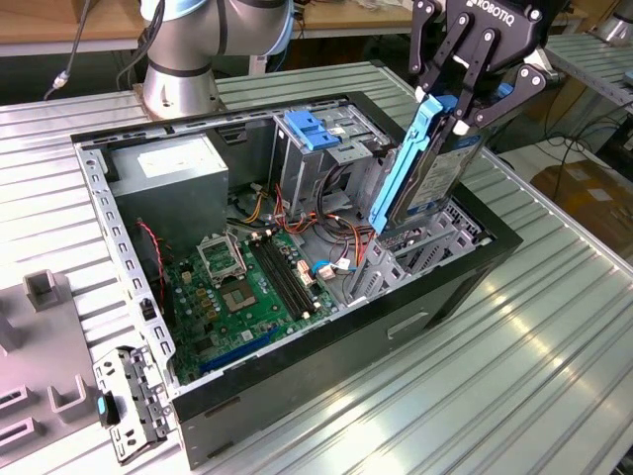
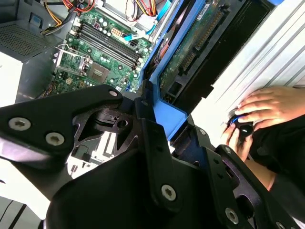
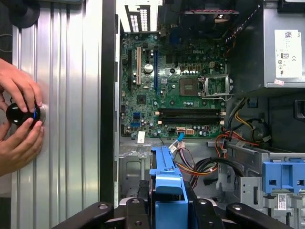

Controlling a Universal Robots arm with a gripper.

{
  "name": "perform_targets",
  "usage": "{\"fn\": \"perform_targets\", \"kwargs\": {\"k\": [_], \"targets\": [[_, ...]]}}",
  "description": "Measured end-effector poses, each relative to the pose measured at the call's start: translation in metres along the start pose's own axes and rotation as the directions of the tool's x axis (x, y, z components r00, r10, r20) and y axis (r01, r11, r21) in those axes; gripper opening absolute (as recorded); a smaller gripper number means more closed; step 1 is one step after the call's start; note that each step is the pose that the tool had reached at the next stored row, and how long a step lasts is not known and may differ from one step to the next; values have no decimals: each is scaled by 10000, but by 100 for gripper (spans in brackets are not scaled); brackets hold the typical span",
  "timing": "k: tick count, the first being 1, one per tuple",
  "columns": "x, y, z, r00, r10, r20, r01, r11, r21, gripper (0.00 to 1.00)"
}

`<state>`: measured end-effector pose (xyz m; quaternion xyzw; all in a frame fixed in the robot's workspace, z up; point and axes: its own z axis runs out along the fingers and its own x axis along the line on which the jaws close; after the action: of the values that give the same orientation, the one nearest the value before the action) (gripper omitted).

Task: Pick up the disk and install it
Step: 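Insert the disk into the insertion slot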

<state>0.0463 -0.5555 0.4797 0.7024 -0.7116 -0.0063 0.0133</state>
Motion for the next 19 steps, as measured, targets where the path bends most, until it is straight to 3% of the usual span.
{"fn": "perform_targets", "kwargs": {"k": [6, 13, 19], "targets": [[0, -2, 12, 10000, 2, -9, -2, 10000, 6, 37], [-1, -23, 75, 10000, 5, -45, -4, 9997, 260, 37], [-3, -113, 132, 10000, 5, -44, -4, 9995, 302, 37]]}}
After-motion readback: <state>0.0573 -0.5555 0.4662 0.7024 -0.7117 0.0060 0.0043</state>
